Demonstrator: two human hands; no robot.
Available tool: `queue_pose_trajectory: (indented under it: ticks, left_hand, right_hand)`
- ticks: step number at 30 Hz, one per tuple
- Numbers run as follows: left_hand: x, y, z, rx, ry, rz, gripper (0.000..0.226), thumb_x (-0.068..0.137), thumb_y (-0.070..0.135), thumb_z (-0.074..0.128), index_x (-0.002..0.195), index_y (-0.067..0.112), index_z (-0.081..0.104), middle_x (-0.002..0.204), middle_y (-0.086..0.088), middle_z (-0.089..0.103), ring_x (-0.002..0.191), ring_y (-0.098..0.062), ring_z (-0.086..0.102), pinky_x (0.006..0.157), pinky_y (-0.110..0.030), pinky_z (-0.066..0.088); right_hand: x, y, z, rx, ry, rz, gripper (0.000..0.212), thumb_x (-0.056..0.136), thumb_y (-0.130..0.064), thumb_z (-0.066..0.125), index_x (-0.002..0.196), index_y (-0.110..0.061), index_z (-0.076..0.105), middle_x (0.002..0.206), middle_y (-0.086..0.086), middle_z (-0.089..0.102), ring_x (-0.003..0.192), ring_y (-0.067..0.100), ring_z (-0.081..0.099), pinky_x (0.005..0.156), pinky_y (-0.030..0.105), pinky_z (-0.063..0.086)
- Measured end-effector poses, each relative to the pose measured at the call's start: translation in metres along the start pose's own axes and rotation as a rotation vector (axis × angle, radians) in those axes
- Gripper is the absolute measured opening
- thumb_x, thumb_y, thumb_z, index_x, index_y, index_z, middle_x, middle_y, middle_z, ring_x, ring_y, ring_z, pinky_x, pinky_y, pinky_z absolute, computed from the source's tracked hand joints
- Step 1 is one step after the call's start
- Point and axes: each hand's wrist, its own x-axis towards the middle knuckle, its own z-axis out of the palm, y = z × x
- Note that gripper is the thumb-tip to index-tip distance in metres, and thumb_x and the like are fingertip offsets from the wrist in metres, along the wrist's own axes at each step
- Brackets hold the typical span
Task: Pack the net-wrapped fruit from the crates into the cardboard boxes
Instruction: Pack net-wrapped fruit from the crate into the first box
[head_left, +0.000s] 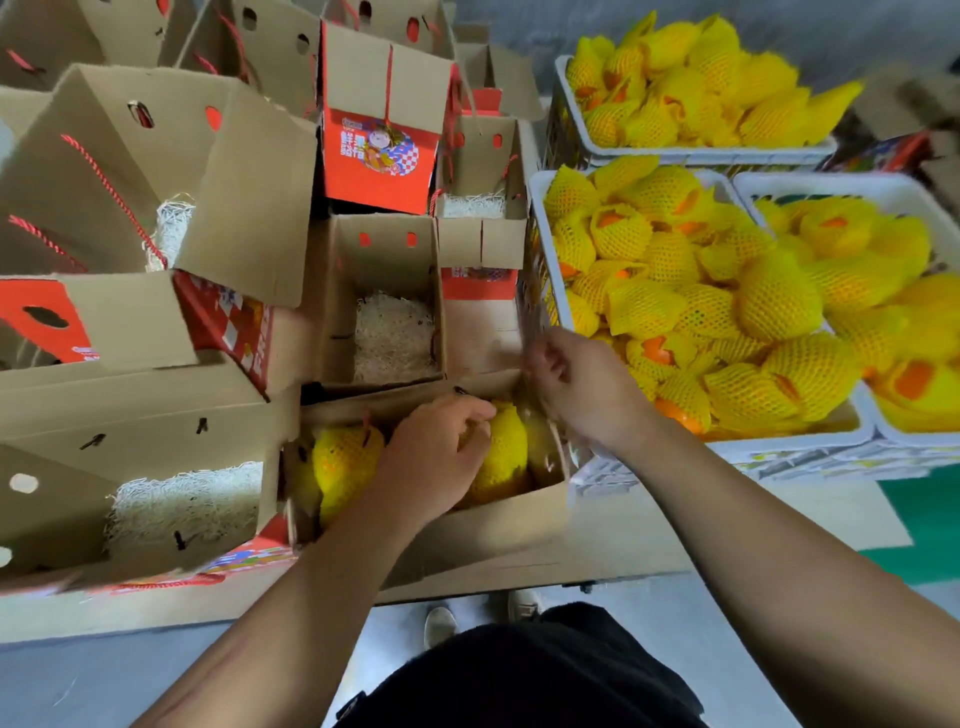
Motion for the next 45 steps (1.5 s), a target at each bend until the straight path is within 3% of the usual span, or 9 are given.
queue_pose_trajectory:
  ticks: [4,9,13,19,23,27,31,40,45]
  left_hand:
    - [0.043,0.046,0.024,-0.073,-0.035,0.118,0.026,0.107,0.033,0.050,0.129,0.035,0.063,0.123,0.016,0.066,0.097,0.013,0.056,0.085,-0.008,0.045]
    - [0.100,0.103,0.056,0.012,-0.067,0.295,0.032,0.101,0.023,0.059,0.133,0.020,0.064,0.128,-0.004,0.063,0.113,-0.020,0.060,0.092,-0.031,0.047]
    - [0.148,0.137,0.091,0.147,-0.107,0.331,0.044,0.096,0.018,0.062,0.140,0.016,0.058,0.143,-0.011,0.053,0.132,-0.032,0.048,0.109,-0.045,0.039]
    - [0.197,0.146,0.138,0.650,-0.174,0.293,0.075,0.101,0.022,0.054,0.163,0.025,0.013,0.170,-0.016,0.008,0.150,-0.042,0.020,0.122,-0.048,0.023]
    - [0.208,0.148,0.147,0.753,-0.039,0.209,0.070,0.106,0.016,0.041,0.164,0.028,0.004,0.165,-0.020,0.013,0.142,-0.042,0.030,0.117,-0.046,0.031]
    - [0.213,0.148,0.138,0.779,0.051,0.203,0.060,0.104,0.024,0.050,0.159,0.024,0.025,0.150,-0.009,0.037,0.129,-0.034,0.041,0.105,-0.041,0.038]
    - [0.208,0.140,0.131,0.755,0.115,0.179,0.070,0.080,0.044,0.080,0.137,0.024,0.044,0.136,-0.007,0.041,0.125,-0.030,0.041,0.102,-0.040,0.038]
    - [0.186,0.126,0.131,0.529,0.235,0.310,0.084,0.064,0.058,0.085,0.132,0.023,0.048,0.127,0.000,0.059,0.118,-0.031,0.045,0.095,-0.045,0.041]
    - [0.160,0.131,0.124,-0.138,0.194,0.164,0.079,0.077,0.051,0.081,0.143,0.024,0.046,0.132,-0.002,0.051,0.122,-0.020,0.047,0.099,-0.033,0.044]
  right_hand:
    - [0.016,0.053,-0.062,-0.194,0.137,0.081,0.019,0.091,-0.013,0.063,0.108,-0.006,0.066,0.109,0.019,0.063,0.107,0.039,0.059,0.093,0.049,0.046]
    - [-0.011,0.125,-0.125,-0.678,0.212,0.389,0.061,0.078,-0.042,0.076,0.131,-0.018,0.054,0.134,0.021,0.048,0.124,0.044,0.044,0.103,0.055,0.037]
    - [-0.033,0.162,-0.144,-0.617,0.101,0.692,0.099,0.079,-0.059,0.074,0.152,-0.035,0.011,0.152,0.019,0.026,0.137,0.045,0.034,0.108,0.057,0.034]
    - [-0.037,0.172,-0.129,-0.583,0.136,0.601,0.105,0.081,-0.062,0.064,0.156,-0.039,-0.006,0.147,0.014,0.029,0.129,0.044,0.036,0.096,0.057,0.043]
    - [-0.045,0.176,-0.145,-0.309,0.154,0.554,0.100,0.074,-0.064,0.055,0.157,-0.042,0.004,0.152,0.010,0.026,0.134,0.040,0.031,0.105,0.056,0.035]
    - [-0.066,0.190,-0.180,-0.295,-0.211,0.423,0.108,0.075,-0.039,0.076,0.154,-0.052,0.005,0.159,-0.013,-0.007,0.142,0.036,0.019,0.109,0.054,0.035]
    - [-0.062,0.194,-0.190,-0.433,-0.184,0.362,0.091,0.083,-0.008,0.075,0.151,-0.044,0.027,0.160,-0.001,0.014,0.127,0.038,0.036,0.098,0.049,0.043]
    - [-0.064,0.200,-0.189,-0.478,0.074,0.328,0.083,0.053,-0.067,0.062,0.129,-0.042,0.043,0.113,-0.010,0.048,0.109,0.023,0.033,0.090,0.044,0.028]
    - [-0.056,0.190,-0.175,-0.244,0.279,0.324,0.075,0.057,-0.069,0.062,0.121,-0.035,0.047,0.117,-0.006,0.054,0.115,0.027,0.047,0.096,0.048,0.034]
